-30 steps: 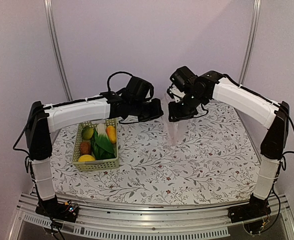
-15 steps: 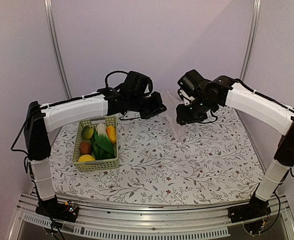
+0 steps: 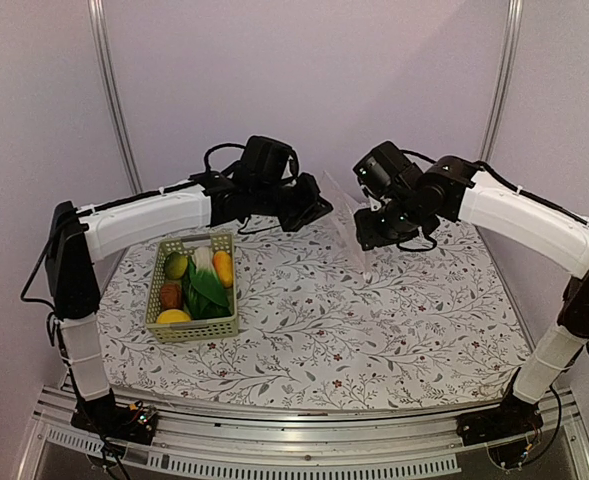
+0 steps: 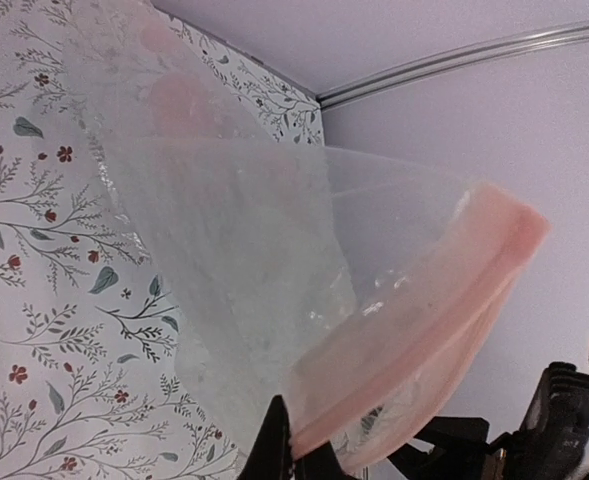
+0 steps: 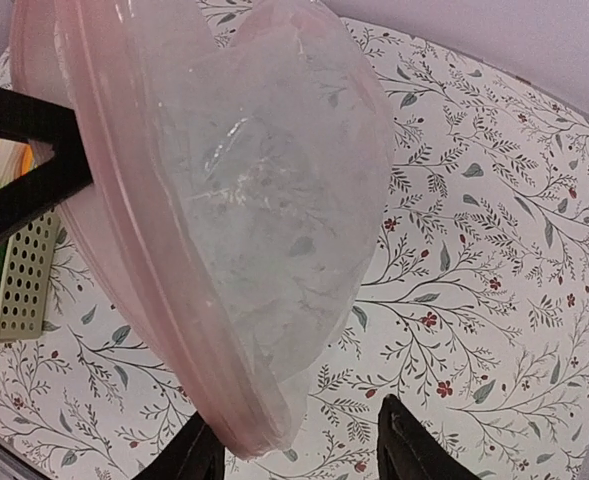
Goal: Place the food in the zip-top bag and seal the zipper
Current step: Pass from the left arm to the right
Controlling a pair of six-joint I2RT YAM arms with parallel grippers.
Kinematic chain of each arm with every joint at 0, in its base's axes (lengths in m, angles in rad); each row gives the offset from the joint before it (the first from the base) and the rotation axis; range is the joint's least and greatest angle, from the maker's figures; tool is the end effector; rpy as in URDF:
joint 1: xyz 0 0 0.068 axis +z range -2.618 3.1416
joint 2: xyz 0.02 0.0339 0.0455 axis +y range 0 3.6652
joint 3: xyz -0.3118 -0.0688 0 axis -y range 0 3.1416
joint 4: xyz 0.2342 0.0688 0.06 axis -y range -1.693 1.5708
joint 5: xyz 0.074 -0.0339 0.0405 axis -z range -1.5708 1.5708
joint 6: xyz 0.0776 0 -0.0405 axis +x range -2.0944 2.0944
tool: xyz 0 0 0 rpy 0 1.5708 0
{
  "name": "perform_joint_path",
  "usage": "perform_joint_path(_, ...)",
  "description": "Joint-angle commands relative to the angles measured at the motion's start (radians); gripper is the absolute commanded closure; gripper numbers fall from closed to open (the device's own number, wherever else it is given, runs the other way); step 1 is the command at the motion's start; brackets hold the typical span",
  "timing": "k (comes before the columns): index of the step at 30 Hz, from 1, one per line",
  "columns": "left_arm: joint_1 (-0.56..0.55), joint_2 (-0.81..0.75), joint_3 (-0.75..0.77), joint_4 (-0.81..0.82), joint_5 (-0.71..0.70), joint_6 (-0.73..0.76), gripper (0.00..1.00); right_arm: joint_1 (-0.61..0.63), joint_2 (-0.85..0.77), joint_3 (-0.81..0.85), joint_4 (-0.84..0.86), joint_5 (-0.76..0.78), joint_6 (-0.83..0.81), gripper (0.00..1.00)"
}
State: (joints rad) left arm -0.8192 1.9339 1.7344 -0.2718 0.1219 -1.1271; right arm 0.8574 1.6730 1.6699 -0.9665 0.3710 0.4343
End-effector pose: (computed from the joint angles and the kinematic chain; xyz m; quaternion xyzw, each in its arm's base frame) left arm 0.3391 -0.3767 0.3488 -0.0991 0.8459 -0.4603 0.2505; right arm 0.2627 0.2606 0.3623 -0.1437 0.9293 0.0345 0.3384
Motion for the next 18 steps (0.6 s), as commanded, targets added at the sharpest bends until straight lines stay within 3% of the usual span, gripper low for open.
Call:
perform_joint_path(1, 0.011, -0.066, -0.021, 0.037, 0.026, -0.030, 1.00, 0.019, -0.027, -0.050, 0.029, 0.088, -0.027, 0.50)
perform_joint_path(4, 0.014, -0.069, -0.033, 0.038, 0.031, -0.038, 1.00, 0.033, -0.037, -0.082, 0.051, 0.129, -0.019, 0.60)
perform_joint_path(8, 0.015, -0.072, -0.048, 0.036, 0.040, -0.022, 1.00, 0.033, -0.080, -0.119, 0.119, 0.166, -0.031, 0.96)
perform_joint_path(11, 0.019, -0.067, -0.047, 0.031, 0.059, 0.009, 0.97, 0.021, -0.098, -0.082, 0.142, 0.217, -0.073, 1.00)
perform_joint_path(12, 0.021, -0.059, -0.039, 0.031, 0.080, 0.029, 0.90, 0.010, -0.099, -0.062, 0.142, 0.231, -0.091, 1.00)
perform_joint_path(15, 0.020, -0.030, 0.031, -0.001, 0.150, 0.128, 0.54, -0.050, -0.094, 0.007, 0.123, 0.255, -0.166, 1.00)
perform_joint_path(18, 0.014, -0.024, 0.105, -0.070, 0.169, 0.250, 0.42, -0.148, -0.095, 0.069, 0.096, 0.272, -0.235, 1.00)
